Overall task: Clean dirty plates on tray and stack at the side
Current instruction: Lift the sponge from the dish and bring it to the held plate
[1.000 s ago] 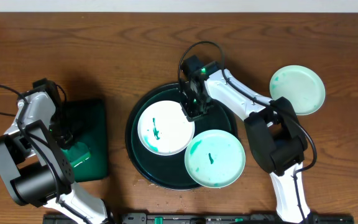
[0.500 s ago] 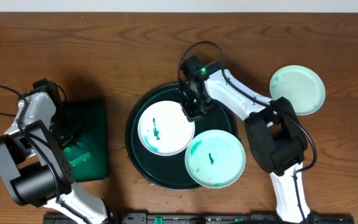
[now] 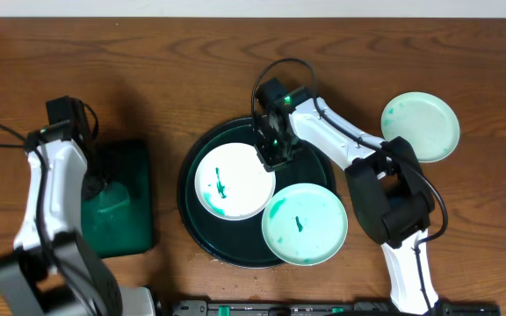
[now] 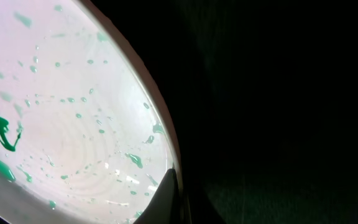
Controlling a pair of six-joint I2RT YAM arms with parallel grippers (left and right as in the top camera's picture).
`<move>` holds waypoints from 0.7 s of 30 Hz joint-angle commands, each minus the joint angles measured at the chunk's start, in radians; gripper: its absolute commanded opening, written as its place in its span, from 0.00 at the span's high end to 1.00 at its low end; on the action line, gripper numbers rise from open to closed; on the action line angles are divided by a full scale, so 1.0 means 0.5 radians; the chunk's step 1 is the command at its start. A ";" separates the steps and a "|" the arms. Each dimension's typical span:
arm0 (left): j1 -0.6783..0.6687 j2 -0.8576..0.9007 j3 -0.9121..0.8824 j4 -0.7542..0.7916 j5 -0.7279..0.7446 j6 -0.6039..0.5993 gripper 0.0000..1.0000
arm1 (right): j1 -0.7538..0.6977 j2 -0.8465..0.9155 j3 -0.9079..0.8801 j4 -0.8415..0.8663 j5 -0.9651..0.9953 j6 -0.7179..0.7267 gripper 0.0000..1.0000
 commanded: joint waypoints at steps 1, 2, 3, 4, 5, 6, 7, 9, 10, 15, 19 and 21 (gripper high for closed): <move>-0.032 -0.122 0.001 -0.043 -0.013 0.020 0.93 | 0.011 -0.015 0.006 0.014 0.006 -0.050 0.99; -0.031 -0.140 0.001 -0.057 -0.014 0.021 0.93 | 0.011 -0.015 0.006 0.020 0.006 -0.050 0.99; -0.031 -0.148 0.001 -0.066 -0.013 0.036 0.93 | 0.011 -0.015 0.006 0.024 0.006 -0.050 0.99; -0.031 -0.150 0.001 -0.072 -0.013 0.052 0.93 | 0.012 -0.015 0.006 0.029 0.006 -0.050 0.99; -0.031 -0.148 0.001 -0.073 -0.013 0.080 0.93 | 0.012 -0.015 0.006 0.031 0.006 -0.050 0.99; -0.031 -0.145 0.001 -0.076 -0.013 0.108 0.93 | 0.011 -0.015 0.006 0.035 0.006 -0.050 0.99; -0.031 -0.145 0.001 -0.079 -0.013 0.114 0.93 | 0.011 -0.015 0.006 0.037 0.006 -0.050 0.99; -0.031 -0.145 0.001 -0.076 -0.005 0.185 0.93 | 0.011 -0.015 0.006 0.040 0.006 -0.050 0.99; -0.031 -0.145 0.001 -0.072 -0.004 0.226 0.93 | 0.011 -0.015 0.006 0.042 0.006 -0.050 0.99; -0.031 -0.145 0.000 -0.073 -0.005 0.323 0.93 | 0.012 -0.015 0.006 0.059 0.005 -0.050 0.99; -0.032 -0.144 0.000 -0.079 0.015 0.349 0.93 | 0.012 -0.015 0.006 0.066 0.005 -0.051 0.99; -0.031 -0.144 0.000 -0.077 0.091 0.402 0.93 | 0.012 -0.015 0.006 0.069 0.005 -0.050 0.99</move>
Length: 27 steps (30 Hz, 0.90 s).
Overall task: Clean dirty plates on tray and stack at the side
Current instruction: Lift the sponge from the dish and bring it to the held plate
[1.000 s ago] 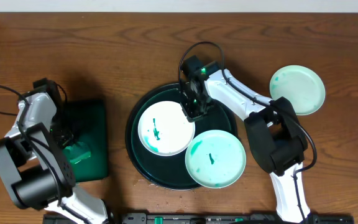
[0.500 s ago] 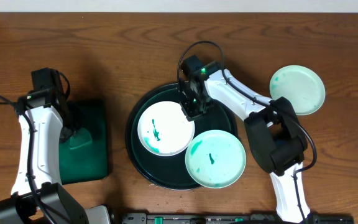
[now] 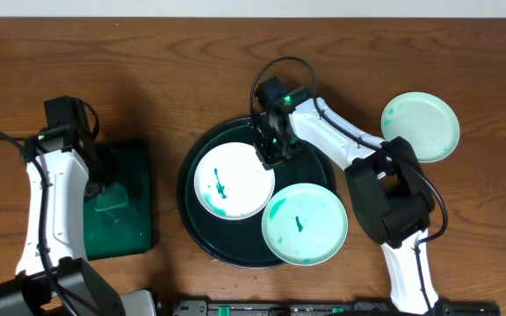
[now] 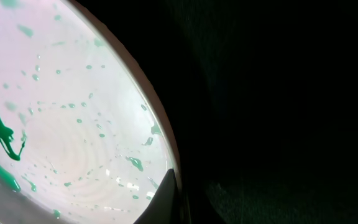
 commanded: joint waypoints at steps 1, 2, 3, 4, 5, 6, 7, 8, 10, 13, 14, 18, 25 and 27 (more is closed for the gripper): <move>-0.002 -0.007 0.000 -0.009 0.105 0.134 0.93 | 0.012 -0.015 0.006 0.014 0.005 -0.043 0.99; -0.002 -0.007 0.000 -0.010 0.119 0.139 0.92 | 0.012 -0.015 0.006 0.017 0.005 -0.043 0.99; -0.002 -0.007 0.000 -0.011 0.131 0.146 0.93 | 0.012 -0.015 0.006 0.021 0.005 -0.043 0.99; -0.002 -0.007 0.000 -0.011 0.140 0.170 0.93 | 0.012 -0.015 0.006 0.027 0.005 -0.043 0.99; -0.002 -0.007 0.000 -0.011 0.140 0.176 0.93 | 0.012 -0.015 0.006 0.029 0.005 -0.043 0.99; -0.002 -0.007 0.000 -0.011 0.140 0.176 0.93 | 0.012 -0.015 0.006 0.030 0.005 -0.043 0.99; -0.002 -0.007 0.000 -0.011 0.140 0.179 0.93 | 0.012 -0.015 0.006 0.030 0.005 -0.043 0.99; -0.002 -0.007 0.000 -0.011 0.140 0.193 0.93 | 0.012 -0.015 0.006 0.030 0.005 -0.043 0.99; -0.002 -0.007 0.000 -0.011 0.140 0.198 0.93 | 0.012 -0.015 0.006 0.029 0.005 -0.043 0.99; -0.002 -0.007 0.000 -0.011 0.140 0.198 0.93 | 0.011 -0.015 0.006 0.029 0.005 -0.043 0.99; -0.002 -0.007 0.000 -0.011 0.140 0.198 0.93 | 0.011 -0.015 0.006 0.029 0.005 -0.043 0.99; -0.007 -0.008 0.001 0.009 0.374 0.206 0.93 | 0.011 -0.015 0.006 0.030 0.005 -0.043 0.99; -0.255 -0.008 0.001 0.013 0.497 0.204 0.93 | 0.011 -0.015 0.006 0.029 0.005 -0.043 0.99; -0.375 -0.007 0.001 0.018 0.552 0.202 0.94 | 0.011 -0.015 0.006 0.029 0.005 -0.043 0.99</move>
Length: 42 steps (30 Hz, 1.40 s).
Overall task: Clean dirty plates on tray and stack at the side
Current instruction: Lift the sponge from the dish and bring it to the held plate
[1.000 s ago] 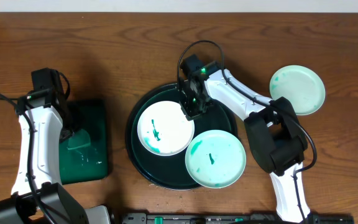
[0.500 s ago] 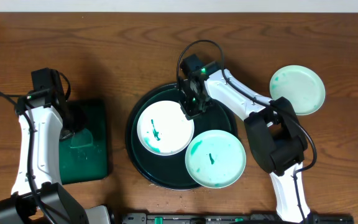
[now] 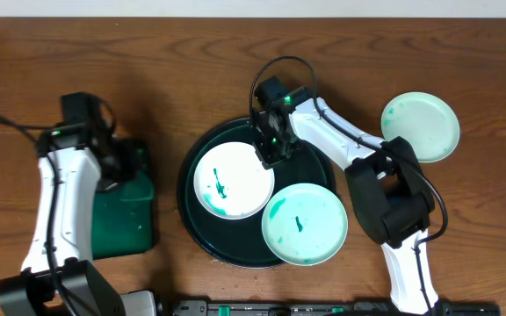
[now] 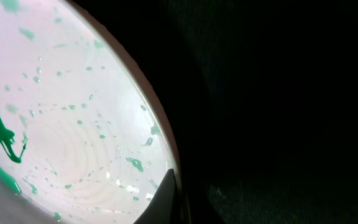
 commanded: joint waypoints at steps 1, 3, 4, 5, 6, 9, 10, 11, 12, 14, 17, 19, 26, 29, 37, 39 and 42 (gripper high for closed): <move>-0.220 -0.005 0.001 0.004 0.163 0.014 0.93 | 0.010 -0.015 0.005 0.005 0.005 -0.034 0.99; -0.347 0.000 0.001 0.030 0.229 0.006 0.93 | 0.010 -0.015 0.005 0.005 0.005 -0.034 0.99; -0.409 0.003 0.000 0.048 0.256 -0.003 0.93 | 0.010 -0.015 0.005 0.005 0.005 -0.033 0.99; -0.462 0.006 0.001 0.064 0.266 -0.022 0.93 | 0.010 -0.015 0.005 0.005 0.005 -0.034 0.99; -0.520 0.011 0.001 0.087 0.267 -0.052 0.93 | 0.010 -0.015 0.005 0.005 0.005 -0.033 0.99; -0.642 0.030 0.000 0.162 0.286 -0.134 0.93 | 0.010 -0.015 0.005 -0.005 0.005 -0.033 0.99; -0.678 0.039 0.000 0.195 0.318 -0.153 0.93 | 0.010 -0.015 0.005 -0.011 0.005 -0.033 0.98; -0.709 0.054 0.000 0.234 0.365 -0.159 0.93 | 0.010 -0.015 0.005 -0.018 0.005 -0.033 0.99; -0.735 0.071 0.000 0.267 0.401 -0.166 0.93 | 0.010 -0.015 0.005 -0.021 0.005 -0.033 0.99; -0.786 0.132 0.000 0.333 0.452 -0.206 0.93 | 0.010 -0.015 0.005 -0.026 0.005 -0.033 0.99; -0.867 0.288 0.000 0.424 0.537 -0.233 0.93 | 0.010 -0.015 0.005 -0.029 0.005 -0.033 0.99; -0.906 0.394 0.000 0.473 0.587 -0.242 0.93 | 0.016 -0.015 0.005 -0.037 0.005 -0.026 0.99; -0.993 0.687 0.000 0.623 0.787 -0.264 0.93 | 0.018 -0.015 0.005 -0.055 0.005 -0.025 0.99; -1.006 0.749 0.000 0.612 0.785 -0.270 0.93 | 0.018 -0.015 0.005 -0.056 0.005 -0.025 0.99; -0.980 0.761 0.000 0.252 -0.090 -0.533 0.93 | 0.018 -0.015 0.005 -0.069 0.006 -0.005 0.99; -0.965 0.761 0.000 0.144 -0.278 -0.571 0.93 | 0.018 -0.015 0.005 -0.072 0.007 0.008 0.99; -0.947 0.761 0.001 0.072 -0.369 -0.572 0.93 | 0.018 -0.015 0.005 -0.067 0.008 0.013 0.99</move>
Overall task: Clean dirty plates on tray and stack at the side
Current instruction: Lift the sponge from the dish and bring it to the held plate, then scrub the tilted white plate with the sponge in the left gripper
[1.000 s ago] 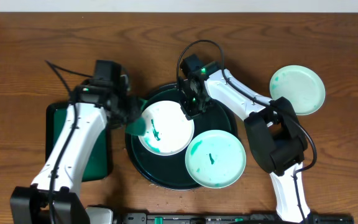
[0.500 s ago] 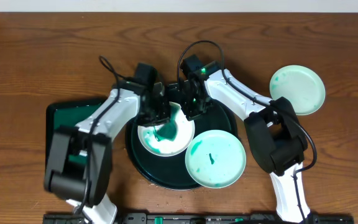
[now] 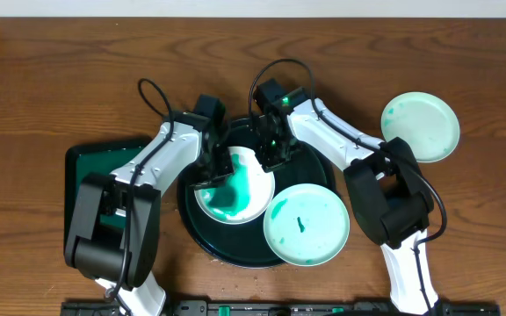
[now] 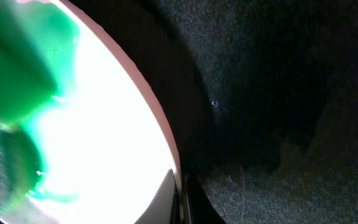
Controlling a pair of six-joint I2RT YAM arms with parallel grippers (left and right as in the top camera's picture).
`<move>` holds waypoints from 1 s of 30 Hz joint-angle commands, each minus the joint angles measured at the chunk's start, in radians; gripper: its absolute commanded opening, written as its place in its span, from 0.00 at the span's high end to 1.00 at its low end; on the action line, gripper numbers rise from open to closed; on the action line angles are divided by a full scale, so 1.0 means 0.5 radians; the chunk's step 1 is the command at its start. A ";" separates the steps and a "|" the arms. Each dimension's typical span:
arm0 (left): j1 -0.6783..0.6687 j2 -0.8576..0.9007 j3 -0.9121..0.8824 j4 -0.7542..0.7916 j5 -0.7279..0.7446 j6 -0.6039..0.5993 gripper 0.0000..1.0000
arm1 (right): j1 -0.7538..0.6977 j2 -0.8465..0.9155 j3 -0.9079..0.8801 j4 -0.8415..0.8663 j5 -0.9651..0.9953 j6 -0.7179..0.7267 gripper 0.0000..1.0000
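Note:
A white plate (image 3: 257,180) with green smears lies in the round dark tray (image 3: 191,219). My right gripper (image 3: 271,156) is shut on the plate's right rim; in the right wrist view its fingertips (image 4: 178,199) pinch the rim of the glaring white plate (image 4: 104,137). My left gripper (image 3: 216,171) has reached across from the left and presses a green sponge (image 3: 228,191) onto the plate. The sponge (image 4: 17,74) fills the upper left of the wrist view. A mint plate (image 3: 306,224) with a green streak rests on the tray's lower right.
Another mint plate (image 3: 420,127), with green smudges on it, sits on the table at the right. A dark green rectangular basin (image 3: 86,171) stands at the left. The tray's dark floor (image 4: 278,186) lies beside the gripped rim.
My left gripper was over the green basin's upper edge at the left. It is now on the white plate in the tray with the green sponge. The right gripper has not moved.
My left gripper was down in the green basin at the sponge at the first two moments, then at the basin's upper edge. Now it holds the sponge on the white plate. My right gripper stayed shut on that plate's rim throughout.

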 commanded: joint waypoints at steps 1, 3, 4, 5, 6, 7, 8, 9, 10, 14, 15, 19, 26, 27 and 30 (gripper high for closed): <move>0.048 0.058 -0.062 -0.098 -0.531 -0.105 0.93 | 0.004 -0.015 0.006 0.004 0.015 0.013 0.99; 0.048 0.058 -0.062 -0.108 -0.573 -0.123 0.93 | 0.004 -0.015 0.006 0.005 0.014 0.027 0.99; 0.047 0.058 -0.062 -0.108 -0.594 -0.136 0.93 | 0.004 -0.015 0.006 0.005 0.016 0.034 0.99; 0.047 0.058 -0.062 -0.107 -0.610 -0.139 0.93 | 0.004 -0.015 0.006 0.004 0.015 0.034 0.99; 0.048 0.058 -0.062 -0.105 -0.638 -0.171 0.93 | 0.004 -0.015 0.006 -0.002 0.015 0.034 0.99; 0.047 0.058 -0.062 -0.094 -0.659 -0.187 0.93 | 0.004 -0.015 0.006 -0.005 0.015 0.034 0.99; 0.047 0.058 -0.062 -0.069 -0.662 -0.186 0.93 | 0.004 -0.015 0.006 -0.008 0.015 0.034 0.99; 0.047 0.058 -0.062 -0.024 -0.654 -0.186 0.93 | 0.004 -0.015 0.006 -0.008 0.016 0.034 0.99; 0.046 0.058 -0.062 0.020 -0.635 -0.185 0.93 | 0.004 -0.015 0.006 -0.008 0.016 0.034 0.99; 0.045 0.058 -0.062 0.282 -0.193 -0.040 0.93 | 0.006 -0.015 0.006 -0.011 0.014 0.034 0.99; 0.045 0.058 -0.062 0.327 -0.076 -0.040 0.93 | 0.007 -0.015 0.006 -0.014 0.015 0.034 0.99; 0.024 0.058 -0.062 0.420 0.210 -0.019 0.93 | 0.008 -0.015 0.006 -0.021 0.016 0.034 0.99; -0.074 0.058 -0.062 0.478 0.453 0.049 0.93 | 0.008 -0.015 0.006 -0.023 0.014 0.034 0.99; -0.091 0.058 -0.062 0.495 0.483 0.050 0.93 | 0.008 -0.015 0.006 -0.023 0.015 0.035 0.99; -0.156 0.058 -0.062 0.548 0.547 0.046 0.93 | 0.008 -0.015 0.006 -0.023 0.015 0.040 0.99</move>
